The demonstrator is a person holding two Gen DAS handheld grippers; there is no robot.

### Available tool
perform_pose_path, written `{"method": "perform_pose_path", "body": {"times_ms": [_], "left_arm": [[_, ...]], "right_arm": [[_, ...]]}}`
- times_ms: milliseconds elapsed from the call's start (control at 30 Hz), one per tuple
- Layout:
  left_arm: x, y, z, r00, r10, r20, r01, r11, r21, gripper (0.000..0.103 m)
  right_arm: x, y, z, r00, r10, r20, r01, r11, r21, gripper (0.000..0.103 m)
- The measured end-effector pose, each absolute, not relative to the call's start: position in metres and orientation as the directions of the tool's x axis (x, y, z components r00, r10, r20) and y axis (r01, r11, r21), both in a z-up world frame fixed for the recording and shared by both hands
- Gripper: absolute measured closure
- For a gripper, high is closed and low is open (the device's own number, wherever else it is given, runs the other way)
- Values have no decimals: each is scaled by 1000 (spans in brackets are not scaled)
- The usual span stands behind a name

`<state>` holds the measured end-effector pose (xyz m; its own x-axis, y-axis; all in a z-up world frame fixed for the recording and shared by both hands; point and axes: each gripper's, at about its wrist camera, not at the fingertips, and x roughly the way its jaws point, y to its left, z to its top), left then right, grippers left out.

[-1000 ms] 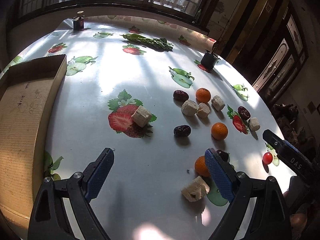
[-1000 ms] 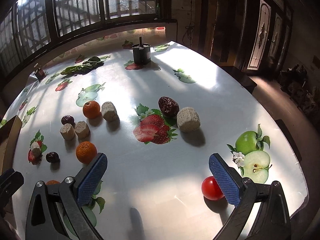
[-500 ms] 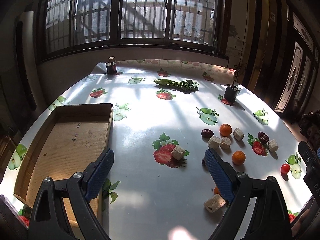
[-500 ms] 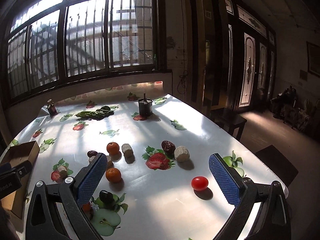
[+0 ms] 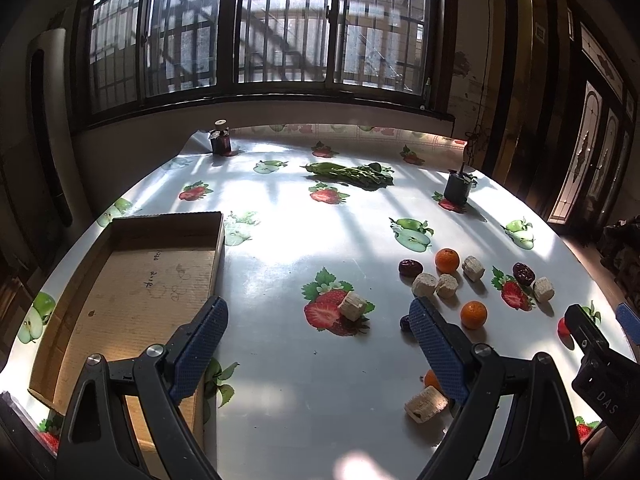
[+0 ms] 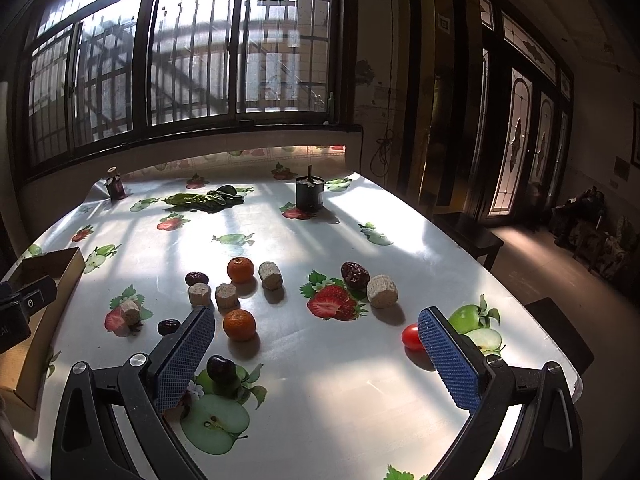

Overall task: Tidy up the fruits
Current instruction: 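Move left tool to a beige block while right tool moves to the red tomato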

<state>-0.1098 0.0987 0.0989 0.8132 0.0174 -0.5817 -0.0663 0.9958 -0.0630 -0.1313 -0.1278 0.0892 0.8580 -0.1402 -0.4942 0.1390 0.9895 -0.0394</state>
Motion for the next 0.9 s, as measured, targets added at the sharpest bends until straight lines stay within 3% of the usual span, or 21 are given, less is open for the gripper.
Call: {"method": "perform_pose_path", "body": {"times_ms": [600,767,900], "left_arm": [[-116,95,104,827,39,-560,-72,997,-37,11],[-117,96,102,812,89,-576,-119,993,-15,10],[-116,100,99,801,58,-596,-105,994,-44,10]], "right_arm": [[-135,-129,91,856,-131,-500,135,990,-28,1],[-140,-131,90,864,-136,-486,145,989,-18,1],[-141,-133,88,866,-122,-485,132,991,-15,1]]}}
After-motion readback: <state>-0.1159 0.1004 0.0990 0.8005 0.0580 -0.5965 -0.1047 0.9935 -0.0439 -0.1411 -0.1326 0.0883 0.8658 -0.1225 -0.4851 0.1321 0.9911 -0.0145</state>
